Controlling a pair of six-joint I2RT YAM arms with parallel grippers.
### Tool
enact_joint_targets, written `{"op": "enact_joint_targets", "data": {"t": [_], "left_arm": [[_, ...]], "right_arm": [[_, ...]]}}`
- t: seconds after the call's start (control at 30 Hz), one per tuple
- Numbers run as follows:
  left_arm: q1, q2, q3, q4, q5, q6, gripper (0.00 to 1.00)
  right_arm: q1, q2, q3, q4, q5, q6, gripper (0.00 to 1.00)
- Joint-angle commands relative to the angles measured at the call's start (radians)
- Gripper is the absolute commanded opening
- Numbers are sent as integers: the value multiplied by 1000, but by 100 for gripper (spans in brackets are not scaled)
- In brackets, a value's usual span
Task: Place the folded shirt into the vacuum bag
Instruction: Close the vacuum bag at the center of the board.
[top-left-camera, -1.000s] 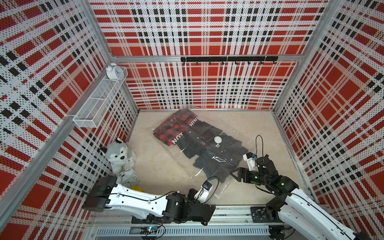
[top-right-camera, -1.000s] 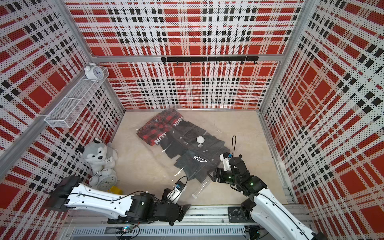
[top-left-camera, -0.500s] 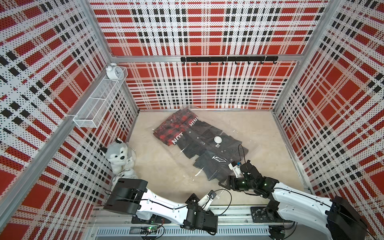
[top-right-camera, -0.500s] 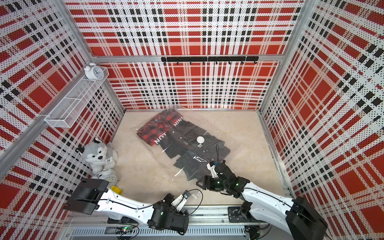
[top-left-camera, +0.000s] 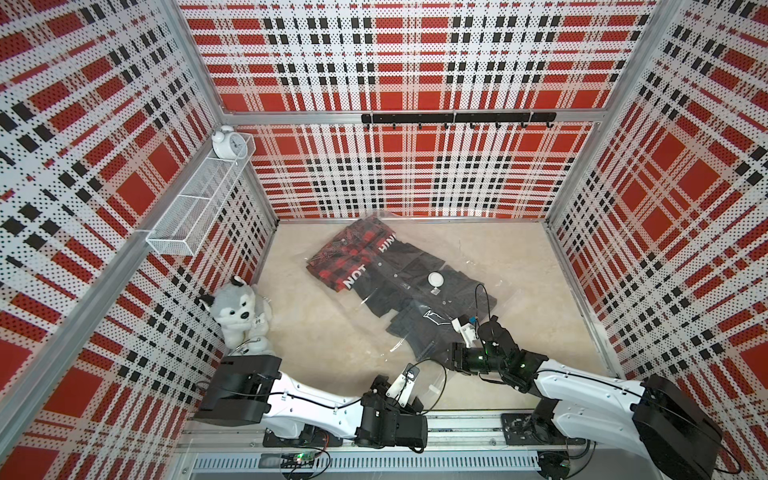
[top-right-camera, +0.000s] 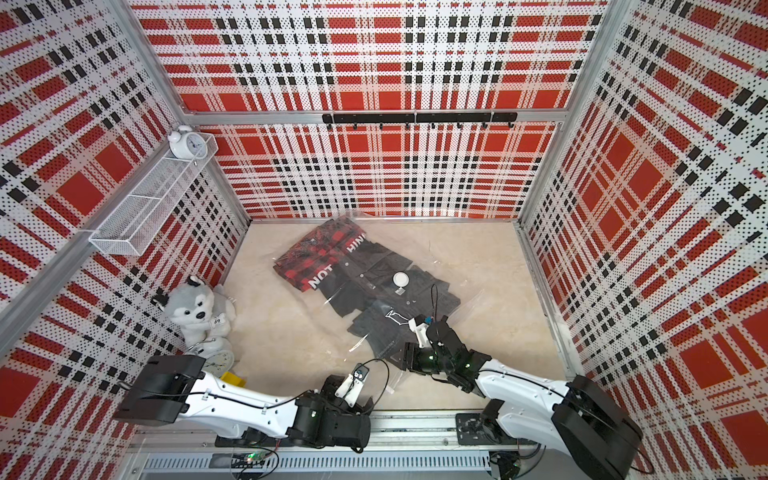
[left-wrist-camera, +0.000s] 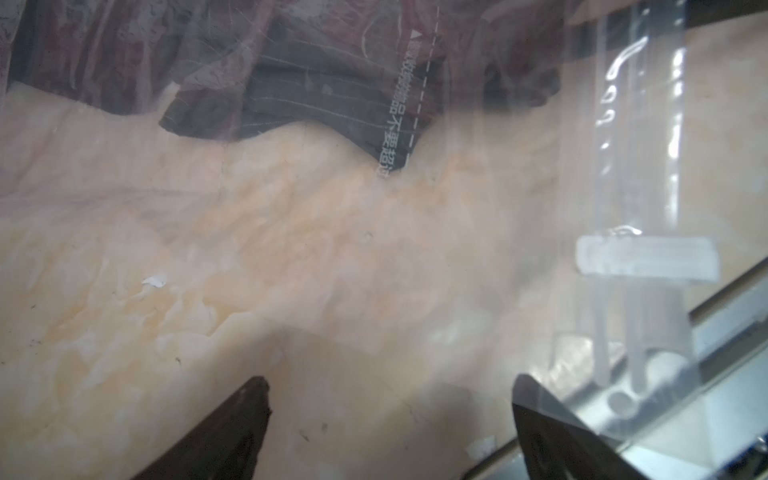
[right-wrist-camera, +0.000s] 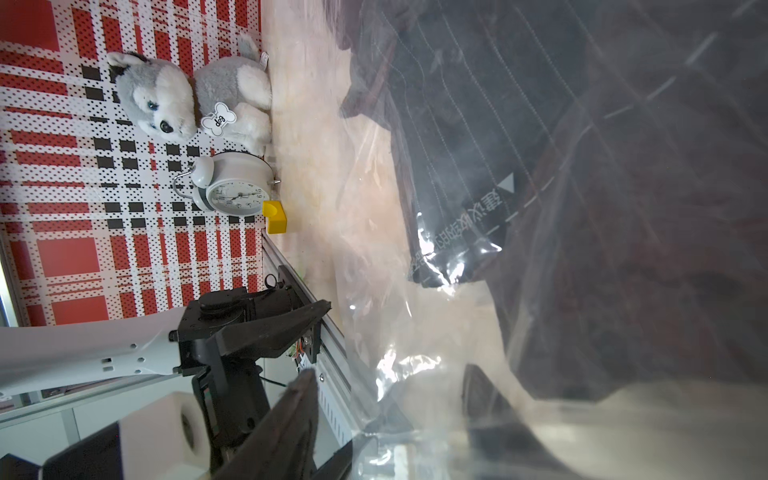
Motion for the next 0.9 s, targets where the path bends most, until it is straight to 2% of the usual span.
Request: {"op": "enact_joint_targets", "data": {"t": [0.0,0.27,0.4,0.53,0.67,0.87], "left_arm": [[13,-38,-8,104,13,50,88],[26,-41,-2,161,67,131,81],[40,-53,-14,204,86,165,70],[57,-46,-17,228,95,194,51],[74,-54,-9,241,100,211,25],[120,-174,-39,307,106,186,12]], "right_arm": [[-33,11,12,48,-25,0,57],[-108,22,17,77,-79,2,57],[-124,45,25,90,-96,-5,57],[-130,63,27,104,-103,-5,57],[-141,65,29,100,-106,-11,57],[-166,32,46,37,-112,-43,62]]}}
